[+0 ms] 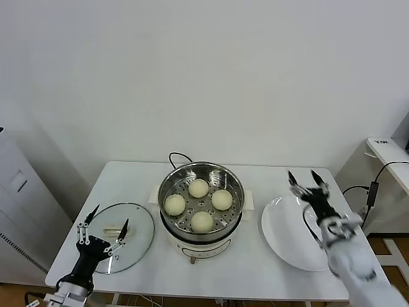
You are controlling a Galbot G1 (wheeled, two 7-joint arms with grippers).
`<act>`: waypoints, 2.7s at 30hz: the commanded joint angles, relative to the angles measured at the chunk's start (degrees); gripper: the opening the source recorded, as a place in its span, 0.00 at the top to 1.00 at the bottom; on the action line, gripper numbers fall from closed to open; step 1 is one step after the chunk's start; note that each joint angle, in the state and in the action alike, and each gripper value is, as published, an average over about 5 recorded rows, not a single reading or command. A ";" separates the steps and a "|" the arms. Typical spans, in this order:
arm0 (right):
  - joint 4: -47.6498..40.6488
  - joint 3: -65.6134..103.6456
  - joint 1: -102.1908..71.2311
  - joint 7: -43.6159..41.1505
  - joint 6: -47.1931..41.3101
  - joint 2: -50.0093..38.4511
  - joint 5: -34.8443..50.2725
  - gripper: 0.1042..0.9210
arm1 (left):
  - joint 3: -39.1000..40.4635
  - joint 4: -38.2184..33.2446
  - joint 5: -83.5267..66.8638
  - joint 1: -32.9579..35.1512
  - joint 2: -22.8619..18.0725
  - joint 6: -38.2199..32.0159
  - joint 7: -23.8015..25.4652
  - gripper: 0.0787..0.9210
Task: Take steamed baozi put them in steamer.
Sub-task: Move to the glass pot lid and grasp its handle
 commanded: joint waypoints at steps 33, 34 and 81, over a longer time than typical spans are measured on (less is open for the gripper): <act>14.23 19.10 -29.89 -0.95 0.77 15.72 -10.03 0.12 | -3.12 36.79 59.70 -20.58 3.79 -10.05 -21.41 0.12; 14.25 19.11 -29.96 -0.94 0.79 15.85 -10.12 0.12 | -2.97 36.91 59.76 -20.86 3.72 -9.66 -21.65 0.12; 13.65 20.58 -31.81 -1.09 3.44 17.08 -11.20 0.12 | -1.66 29.83 52.01 -20.62 6.33 -5.81 -23.56 0.94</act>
